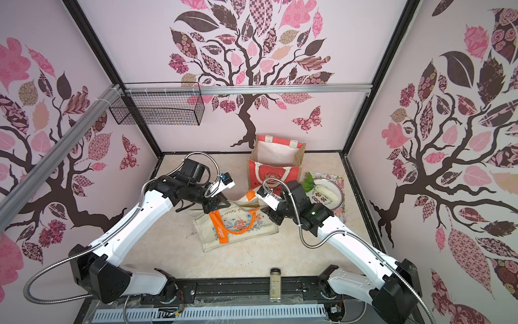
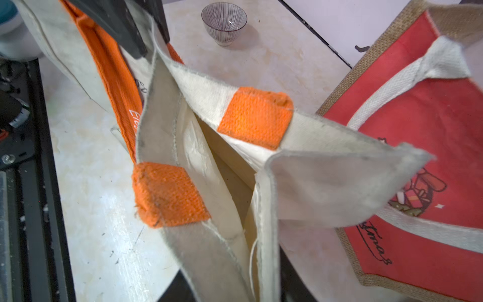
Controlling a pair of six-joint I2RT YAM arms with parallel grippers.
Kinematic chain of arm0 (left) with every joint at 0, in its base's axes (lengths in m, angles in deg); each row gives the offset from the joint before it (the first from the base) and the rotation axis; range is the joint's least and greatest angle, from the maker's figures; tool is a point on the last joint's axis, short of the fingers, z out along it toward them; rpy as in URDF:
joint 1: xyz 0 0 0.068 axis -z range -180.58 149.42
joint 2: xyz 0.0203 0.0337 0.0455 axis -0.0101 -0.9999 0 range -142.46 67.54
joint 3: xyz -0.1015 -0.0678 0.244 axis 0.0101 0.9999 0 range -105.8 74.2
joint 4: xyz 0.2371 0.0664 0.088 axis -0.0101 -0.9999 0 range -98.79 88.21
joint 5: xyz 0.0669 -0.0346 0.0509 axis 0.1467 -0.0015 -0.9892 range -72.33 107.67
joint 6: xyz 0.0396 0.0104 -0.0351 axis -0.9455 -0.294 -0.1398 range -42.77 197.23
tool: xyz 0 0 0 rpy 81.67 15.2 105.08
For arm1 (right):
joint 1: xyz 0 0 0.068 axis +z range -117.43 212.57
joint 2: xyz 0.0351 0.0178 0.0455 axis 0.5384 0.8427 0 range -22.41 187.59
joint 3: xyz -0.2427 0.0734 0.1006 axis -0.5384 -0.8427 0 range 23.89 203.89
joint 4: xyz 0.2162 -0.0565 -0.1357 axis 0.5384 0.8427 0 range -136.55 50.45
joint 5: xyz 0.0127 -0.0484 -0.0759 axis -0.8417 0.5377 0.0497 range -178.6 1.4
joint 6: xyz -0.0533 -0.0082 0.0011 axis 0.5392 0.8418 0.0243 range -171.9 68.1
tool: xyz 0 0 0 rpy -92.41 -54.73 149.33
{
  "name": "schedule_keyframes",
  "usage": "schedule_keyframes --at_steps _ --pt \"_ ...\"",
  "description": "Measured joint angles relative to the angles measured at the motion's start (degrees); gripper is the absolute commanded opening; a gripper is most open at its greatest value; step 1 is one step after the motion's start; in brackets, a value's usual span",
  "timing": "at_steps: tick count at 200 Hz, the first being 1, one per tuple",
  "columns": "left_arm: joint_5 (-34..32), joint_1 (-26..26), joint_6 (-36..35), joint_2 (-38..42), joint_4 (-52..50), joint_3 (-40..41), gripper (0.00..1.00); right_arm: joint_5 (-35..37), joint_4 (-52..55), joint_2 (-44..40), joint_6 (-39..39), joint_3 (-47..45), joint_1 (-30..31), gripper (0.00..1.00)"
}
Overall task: Put away the canvas bag
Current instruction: Press the canvas bag at the center of the board.
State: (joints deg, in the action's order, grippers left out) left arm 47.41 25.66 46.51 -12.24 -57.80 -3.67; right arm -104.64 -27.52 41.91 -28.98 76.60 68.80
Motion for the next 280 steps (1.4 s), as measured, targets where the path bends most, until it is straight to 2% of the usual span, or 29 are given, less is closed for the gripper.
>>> schedule_keyframes --at_steps 14,24,34,71,115,137,159,180,189,207,219,227,238,247,262,280 --pt "-0.63 0.33 0.42 0.0 0.39 -0.02 0.6 -0.68 -1.05 0.59 -0.15 0.04 0.15 0.2" --pt "-1.27 0.92 0.87 -0.09 0.5 -0.02 0.64 -1.14 -1.77 1.27 -0.37 0.04 0.22 0.12" --pt "-1.97 1.97 0.7 -0.26 0.79 -0.02 0.64 -1.55 -2.51 1.75 0.02 0.0 0.28 0.06" --pt "-5.31 6.47 0.42 -3.41 0.87 -0.09 0.59 -3.17 -5.35 1.77 -0.92 -1.49 0.28 0.05" --pt "-7.48 8.24 1.09 -5.33 3.89 -0.13 0.51 -3.39 -7.61 1.64 -1.79 -2.95 0.28 0.07" --pt "-7.17 9.2 2.05 -5.35 5.97 -0.13 0.42 -3.65 -9.29 0.96 -2.97 -4.15 0.15 0.08" --pt "-6.47 9.27 2.93 -5.55 7.32 -0.13 0.26 -3.76 -10.51 0.07 -3.89 -5.44 0.04 0.09" --pt "-6.27 9.27 3.28 -5.57 7.91 -0.13 0.16 -3.63 -11.06 -0.15 -4.63 -5.88 0.04 0.11" --pt "-6.29 9.27 3.21 -5.57 8.15 -0.13 0.15 -3.52 -11.21 -0.15 -4.92 -5.88 0.04 0.12" --pt "-6.38 9.27 3.39 -5.55 8.35 -0.11 0.02 -3.54 -11.41 0.0 -5.42 -5.88 0.07 0.2" --pt "-6.4 9.29 2.95 -5.53 8.37 -0.11 0.01 -3.58 -11.5 0.26 -5.7 -5.88 0.09 0.36" --pt "-6.4 9.31 2.86 -5.53 8.31 -0.11 0.08 -3.61 -11.52 0.55 -6.32 -5.88 0.15 0.46" --pt "-6.38 9.35 2.67 -5.53 8.26 -0.11 0.33 -3.63 -11.61 0.9 -6.01 -5.88 0.24 0.47" --pt "-6.29 9.42 2.36 -5.53 8.15 -0.13 0.45 -3.67 -11.58 1.01 -6.32 -5.88 0.37 0.48" --pt "-6.05 9.57 2.49 -5.62 7.63 -0.13 0.55 -3.76 -12.02 1.03 -6.43 -5.88 0.42 0.47" --pt "-5.73 10.1 2.4 -6.16 7.61 -0.17 0.55 -3.87 -13.22 0.85 -6.54 -6.1 0.39 0.46"
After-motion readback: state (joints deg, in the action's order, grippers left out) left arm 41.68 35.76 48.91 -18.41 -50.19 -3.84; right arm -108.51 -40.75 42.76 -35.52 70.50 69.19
